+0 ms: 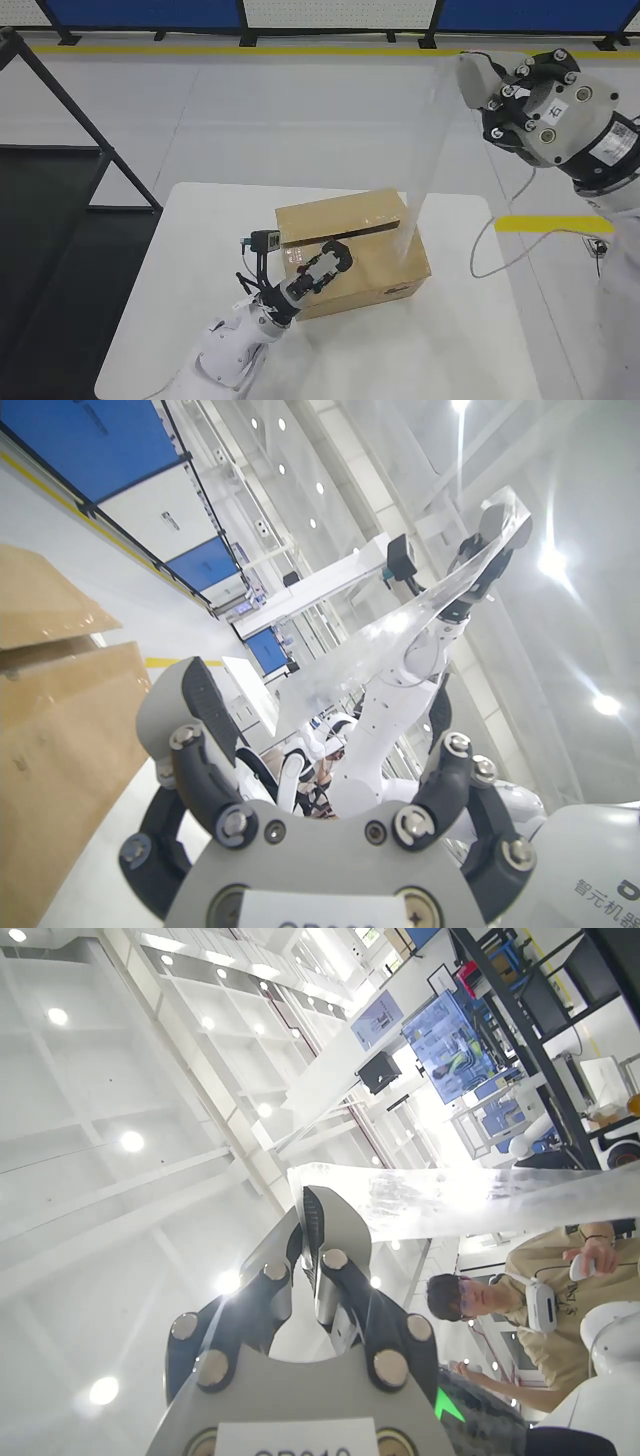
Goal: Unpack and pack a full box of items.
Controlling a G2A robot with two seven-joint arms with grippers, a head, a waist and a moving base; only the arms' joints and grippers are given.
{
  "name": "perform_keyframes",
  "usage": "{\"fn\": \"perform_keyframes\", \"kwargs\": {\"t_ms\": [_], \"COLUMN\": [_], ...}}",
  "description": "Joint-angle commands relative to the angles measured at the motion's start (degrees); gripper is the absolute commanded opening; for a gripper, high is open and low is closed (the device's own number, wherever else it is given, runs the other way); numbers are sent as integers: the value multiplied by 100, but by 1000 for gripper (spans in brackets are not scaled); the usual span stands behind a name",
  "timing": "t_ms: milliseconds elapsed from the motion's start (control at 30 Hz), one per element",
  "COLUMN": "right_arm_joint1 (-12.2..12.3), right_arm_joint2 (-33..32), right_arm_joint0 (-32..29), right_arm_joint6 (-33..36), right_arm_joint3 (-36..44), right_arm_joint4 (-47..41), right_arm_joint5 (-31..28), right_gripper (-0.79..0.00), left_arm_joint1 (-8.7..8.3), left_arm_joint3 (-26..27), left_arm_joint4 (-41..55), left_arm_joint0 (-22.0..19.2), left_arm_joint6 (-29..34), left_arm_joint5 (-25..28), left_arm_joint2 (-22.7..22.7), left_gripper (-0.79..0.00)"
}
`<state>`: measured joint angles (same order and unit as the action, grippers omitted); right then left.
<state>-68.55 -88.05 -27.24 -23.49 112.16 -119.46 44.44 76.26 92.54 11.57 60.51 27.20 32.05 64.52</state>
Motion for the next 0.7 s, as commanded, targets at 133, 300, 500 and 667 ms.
{"fn": "perform_keyframes", "kwargs": {"t_ms": [133, 300, 500, 667], "right_arm_joint1": [53, 97, 143, 183], "right_arm_joint2": [19, 98, 188, 222], "right_arm_joint0": [80, 151, 217, 249], "right_arm_joint6": [-243, -296, -343, -341], "right_arm_joint3": [163, 206, 244, 258], "right_arm_joint4": [-480, -727, -818, -892], "right_arm_joint5": [-156, -139, -247, -315], "right_gripper": [-785, -785, -785, -785], "left_arm_joint1": [62, 143, 259, 352], "left_arm_joint3": [-361, -685, -1131, -1363], "left_arm_joint4": [321, 717, 930, 994], "left_arm_joint0": [-236, -494, -819, -1023], "left_arm_joint6": [489, 596, 556, 568], "left_arm_joint5": [345, 675, 955, 1118], "left_arm_joint2": [-389, -633, -902, -1125], "left_gripper": [0, 0, -9, -135]}}
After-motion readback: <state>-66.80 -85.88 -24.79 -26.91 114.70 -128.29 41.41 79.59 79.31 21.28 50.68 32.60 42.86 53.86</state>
